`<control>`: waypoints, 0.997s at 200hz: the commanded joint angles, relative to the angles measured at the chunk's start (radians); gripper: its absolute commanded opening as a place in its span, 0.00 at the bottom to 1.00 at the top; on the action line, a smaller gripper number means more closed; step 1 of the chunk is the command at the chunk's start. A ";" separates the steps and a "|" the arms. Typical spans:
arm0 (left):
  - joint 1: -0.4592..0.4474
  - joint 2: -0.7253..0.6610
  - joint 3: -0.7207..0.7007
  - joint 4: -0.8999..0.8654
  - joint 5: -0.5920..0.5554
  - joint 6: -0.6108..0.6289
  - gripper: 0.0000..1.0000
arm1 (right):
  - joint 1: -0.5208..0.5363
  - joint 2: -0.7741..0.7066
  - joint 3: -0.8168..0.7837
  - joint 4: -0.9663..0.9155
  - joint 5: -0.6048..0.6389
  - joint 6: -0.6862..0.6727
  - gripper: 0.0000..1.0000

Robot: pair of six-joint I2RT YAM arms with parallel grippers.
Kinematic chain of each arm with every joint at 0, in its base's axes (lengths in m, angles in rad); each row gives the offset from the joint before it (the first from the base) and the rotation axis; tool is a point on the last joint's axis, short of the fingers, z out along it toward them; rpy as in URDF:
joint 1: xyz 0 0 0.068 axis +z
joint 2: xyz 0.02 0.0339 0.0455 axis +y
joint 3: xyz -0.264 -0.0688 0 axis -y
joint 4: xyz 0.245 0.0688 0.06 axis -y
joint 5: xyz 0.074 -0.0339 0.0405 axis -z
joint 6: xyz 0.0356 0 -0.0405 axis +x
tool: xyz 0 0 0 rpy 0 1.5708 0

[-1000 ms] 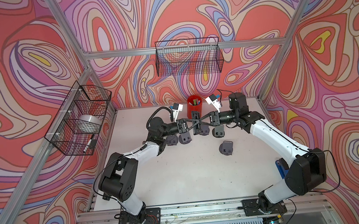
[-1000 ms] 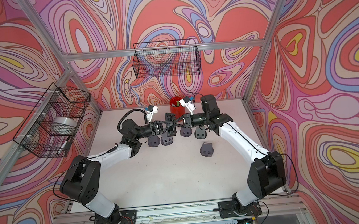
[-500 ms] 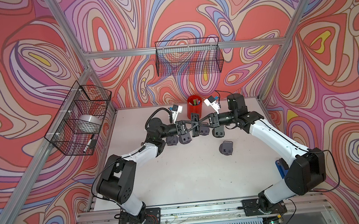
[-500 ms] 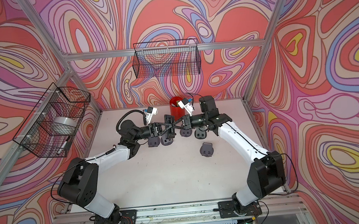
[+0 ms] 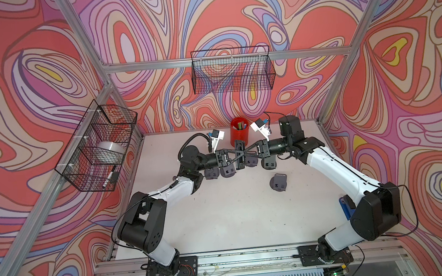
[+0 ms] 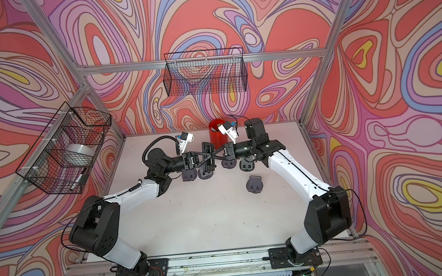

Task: Open the phone stand
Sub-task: Place the phone stand at the center of the board.

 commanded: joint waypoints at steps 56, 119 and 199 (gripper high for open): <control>-0.003 -0.027 0.017 0.011 -0.174 -0.006 0.00 | 0.057 -0.009 0.013 -0.029 0.115 -0.045 0.16; -0.048 -0.011 0.044 0.021 -0.204 -0.012 0.00 | 0.064 -0.015 -0.046 0.084 0.099 0.013 0.33; -0.068 -0.014 0.090 -0.063 -0.166 0.032 0.00 | 0.063 0.003 -0.068 0.184 0.052 0.055 0.00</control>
